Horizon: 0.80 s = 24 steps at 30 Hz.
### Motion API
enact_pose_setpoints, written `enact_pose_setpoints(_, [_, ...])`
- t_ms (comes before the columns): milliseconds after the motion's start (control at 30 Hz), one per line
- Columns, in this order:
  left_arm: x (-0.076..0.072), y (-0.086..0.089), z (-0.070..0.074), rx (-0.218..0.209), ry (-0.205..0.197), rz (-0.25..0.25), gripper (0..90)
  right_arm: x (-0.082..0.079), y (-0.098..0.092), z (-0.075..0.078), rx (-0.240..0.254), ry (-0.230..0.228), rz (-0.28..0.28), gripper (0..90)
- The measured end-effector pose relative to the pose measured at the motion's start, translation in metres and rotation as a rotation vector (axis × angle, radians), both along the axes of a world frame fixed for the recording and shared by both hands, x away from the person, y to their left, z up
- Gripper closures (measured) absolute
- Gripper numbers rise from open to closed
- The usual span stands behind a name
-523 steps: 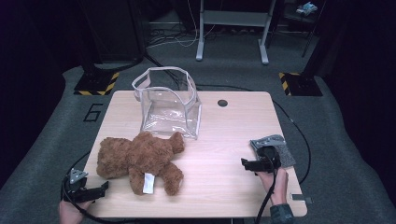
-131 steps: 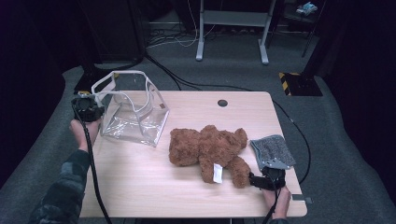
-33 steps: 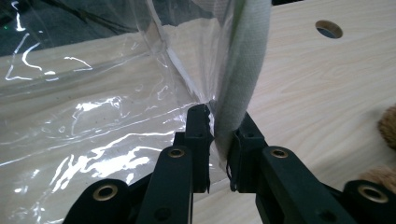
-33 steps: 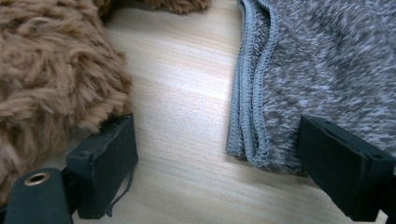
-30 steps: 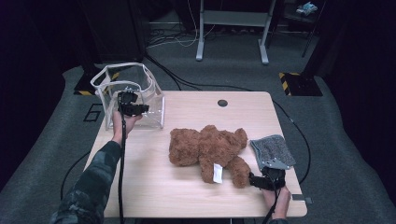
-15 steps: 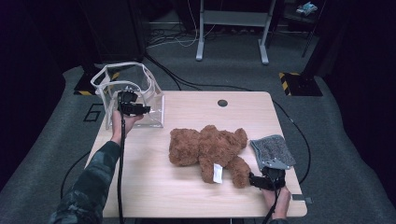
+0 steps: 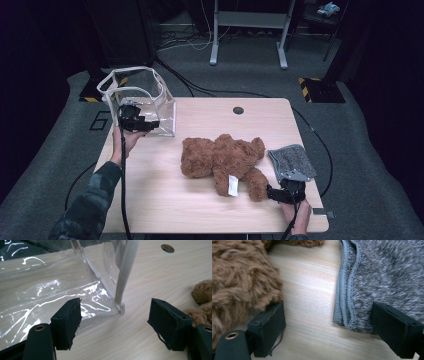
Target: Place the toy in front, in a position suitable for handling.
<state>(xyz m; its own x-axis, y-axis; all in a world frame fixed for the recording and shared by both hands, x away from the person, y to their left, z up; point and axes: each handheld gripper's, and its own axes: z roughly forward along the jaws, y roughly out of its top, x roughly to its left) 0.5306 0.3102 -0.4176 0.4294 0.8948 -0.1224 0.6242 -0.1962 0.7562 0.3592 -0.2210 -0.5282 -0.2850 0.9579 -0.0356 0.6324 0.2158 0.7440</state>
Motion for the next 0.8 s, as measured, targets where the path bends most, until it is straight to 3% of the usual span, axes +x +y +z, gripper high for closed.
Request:
enact_pose_setpoints(133, [-0.015,0.002,-0.012,-0.022,0.010,-0.001,20.4,0.000,0.000,0.000,0.001,0.000,0.000,12.0])
enact_pose_setpoints(400, [-0.059,-0.001,-0.049,0.035,0.009,-0.033,15.7,0.001,0.000,0.001,0.008,0.010,0.004,11.0])
enact_pose_setpoints(500, [-0.068,-0.003,-0.056,0.025,0.000,-0.028,15.6,0.001,-0.003,0.002,0.036,0.009,0.010,11.1])
enact_pose_setpoints(567, [-0.079,-0.007,-0.063,0.031,-0.001,-0.042,15.5,0.000,-0.004,0.007,0.041,0.009,0.013,11.5])
enact_pose_setpoints(800, [-0.095,-0.021,-0.076,0.051,-0.009,-0.080,15.4,0.000,-0.012,0.028,0.017,-0.017,0.017,11.6])
